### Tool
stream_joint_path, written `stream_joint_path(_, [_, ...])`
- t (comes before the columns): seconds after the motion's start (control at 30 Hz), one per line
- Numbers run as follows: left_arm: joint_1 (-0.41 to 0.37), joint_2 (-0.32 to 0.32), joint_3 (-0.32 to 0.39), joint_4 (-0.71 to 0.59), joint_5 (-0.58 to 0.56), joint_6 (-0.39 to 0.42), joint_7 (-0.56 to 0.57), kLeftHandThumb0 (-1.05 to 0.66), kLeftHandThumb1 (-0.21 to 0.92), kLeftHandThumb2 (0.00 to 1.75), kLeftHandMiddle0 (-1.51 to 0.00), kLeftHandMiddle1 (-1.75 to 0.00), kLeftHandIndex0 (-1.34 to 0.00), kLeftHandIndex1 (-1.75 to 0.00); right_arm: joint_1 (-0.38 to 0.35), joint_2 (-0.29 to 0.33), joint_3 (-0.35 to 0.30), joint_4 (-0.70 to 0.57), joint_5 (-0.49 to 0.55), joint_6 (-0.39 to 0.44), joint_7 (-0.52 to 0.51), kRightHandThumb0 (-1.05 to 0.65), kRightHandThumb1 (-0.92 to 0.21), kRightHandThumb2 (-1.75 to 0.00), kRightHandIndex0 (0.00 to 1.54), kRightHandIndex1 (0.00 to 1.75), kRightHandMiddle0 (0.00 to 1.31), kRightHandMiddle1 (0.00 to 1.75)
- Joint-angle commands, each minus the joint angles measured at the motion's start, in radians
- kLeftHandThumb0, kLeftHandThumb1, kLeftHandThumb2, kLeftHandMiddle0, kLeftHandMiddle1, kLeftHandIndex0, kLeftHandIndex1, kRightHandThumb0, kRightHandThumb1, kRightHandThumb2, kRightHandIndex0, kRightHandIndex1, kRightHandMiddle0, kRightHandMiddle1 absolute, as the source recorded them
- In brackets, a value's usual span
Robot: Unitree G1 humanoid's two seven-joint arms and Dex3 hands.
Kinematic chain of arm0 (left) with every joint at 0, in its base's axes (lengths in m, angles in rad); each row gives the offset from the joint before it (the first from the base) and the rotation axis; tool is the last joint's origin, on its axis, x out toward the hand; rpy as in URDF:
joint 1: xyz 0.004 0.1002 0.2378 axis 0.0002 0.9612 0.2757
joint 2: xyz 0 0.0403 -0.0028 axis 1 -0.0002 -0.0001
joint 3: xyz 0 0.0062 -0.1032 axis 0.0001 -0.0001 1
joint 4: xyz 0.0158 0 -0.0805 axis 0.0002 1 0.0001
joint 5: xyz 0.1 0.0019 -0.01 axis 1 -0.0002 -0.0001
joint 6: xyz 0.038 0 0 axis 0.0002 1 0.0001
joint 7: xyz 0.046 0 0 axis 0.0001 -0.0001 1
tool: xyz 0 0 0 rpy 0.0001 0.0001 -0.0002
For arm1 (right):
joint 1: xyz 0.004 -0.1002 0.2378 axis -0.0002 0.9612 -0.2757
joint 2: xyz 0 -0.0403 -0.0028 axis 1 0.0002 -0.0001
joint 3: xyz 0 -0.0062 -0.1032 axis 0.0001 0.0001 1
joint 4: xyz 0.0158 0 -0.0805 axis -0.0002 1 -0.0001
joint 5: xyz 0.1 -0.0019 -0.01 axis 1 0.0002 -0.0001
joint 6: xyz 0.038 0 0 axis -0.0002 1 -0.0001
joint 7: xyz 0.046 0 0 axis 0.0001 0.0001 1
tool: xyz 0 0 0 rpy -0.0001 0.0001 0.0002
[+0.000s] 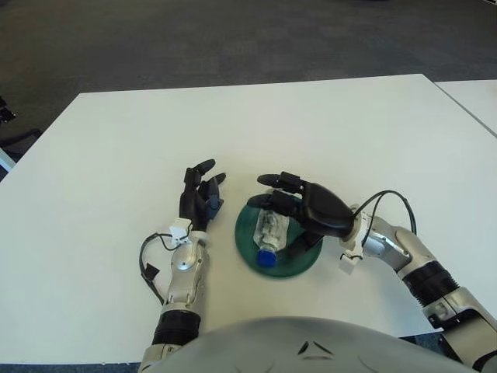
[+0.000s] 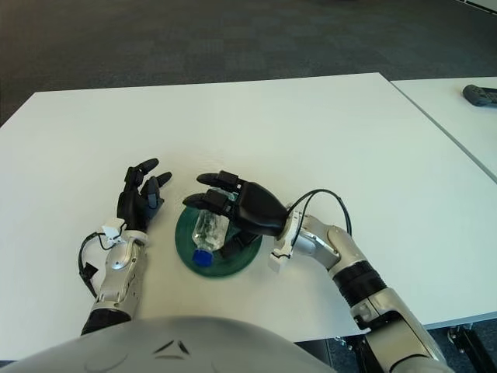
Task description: Put the bottle into the plate.
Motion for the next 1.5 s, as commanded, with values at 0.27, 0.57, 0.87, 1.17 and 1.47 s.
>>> stream_joint_path(0.27, [0.0,-0.026,0.0,-0.016,-0.028,0.012,-0.018,-0.71,0.92,0.75,-0.43,-0.64,-0.06,-1.04,-0.028,-0.032,-0.011,-0.014,0.024,0.0,0.088,-1.05,-0.92,-1.1,0.0,0.0,0.0,0.02])
stream_joint_path(0.57, [-0.012,-0.021,0.007,0.016,-0.037,-0.015,-0.032,-0.71,0.92,0.73,-0.45,-0.65,-0.08,-1.05,-0.043,-0.045,-0.023,-0.029,0.017,0.0,0.128,-1.05,-0.92,-1.14,0.0,0.0,0.0,0.01])
stream_joint_path(0.87, [-0.025,-0.006,0.014,0.047,-0.031,-0.036,-0.049,-0.72,0.92,0.73,-0.43,-0.64,-0.08,-1.06,-0.06,-0.054,-0.048,-0.027,0.038,-0.001,0.136,-1.05,-0.92,-1.13,0.01,0.0,0.0,0.01])
stream_joint_path(1.17, [-0.04,-0.013,0.031,0.079,-0.037,-0.079,-0.05,-0.73,0.92,0.67,-0.46,-0.69,-0.1,-1.09,-0.094,-0.045,-0.081,0.004,0.042,0.009,0.124,-1.05,-0.92,-1.08,0.04,0.02,0.01,0.03])
stream_joint_path(1.47, [-0.052,-0.013,0.037,0.119,-0.034,-0.15,-0.065,-0.75,0.92,0.65,-0.46,-0.78,-0.13,-1.13,-0.173,-0.021,-0.093,0.102,0.147,0.071,0.181,-1.05,-0.92,-1.03,0.07,0.02,0.01,0.05])
